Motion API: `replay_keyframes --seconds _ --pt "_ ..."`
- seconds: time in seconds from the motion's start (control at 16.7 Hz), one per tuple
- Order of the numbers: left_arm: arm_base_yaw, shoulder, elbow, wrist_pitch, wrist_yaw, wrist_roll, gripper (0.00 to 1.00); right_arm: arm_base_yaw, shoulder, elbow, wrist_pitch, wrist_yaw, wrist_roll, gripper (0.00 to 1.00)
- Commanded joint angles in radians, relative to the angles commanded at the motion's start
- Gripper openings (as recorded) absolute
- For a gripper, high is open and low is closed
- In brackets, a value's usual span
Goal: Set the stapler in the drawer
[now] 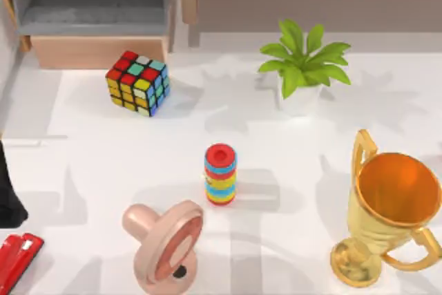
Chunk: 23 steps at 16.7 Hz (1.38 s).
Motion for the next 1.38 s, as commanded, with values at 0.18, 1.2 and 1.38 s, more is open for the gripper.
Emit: replay_keyframes --seconds 0.18,1.2,1.38 --pt "-0.001 0.013 0.009 -0.012 0.000 0.004 1.00 0.000 0.000 0.000 0.000 0.000 0.000 1.00" --pt "-0.035 1.186 0.642 -0.835 -0.006 0.298 1.00 0.000 0.000 0.000 0.000 0.000 0.000 1.00" --pt "-0.039 1.314 0.718 -0.929 -0.004 0.331 1.00 0.000 0.000 0.000 0.000 0.000 0.000 1.00"
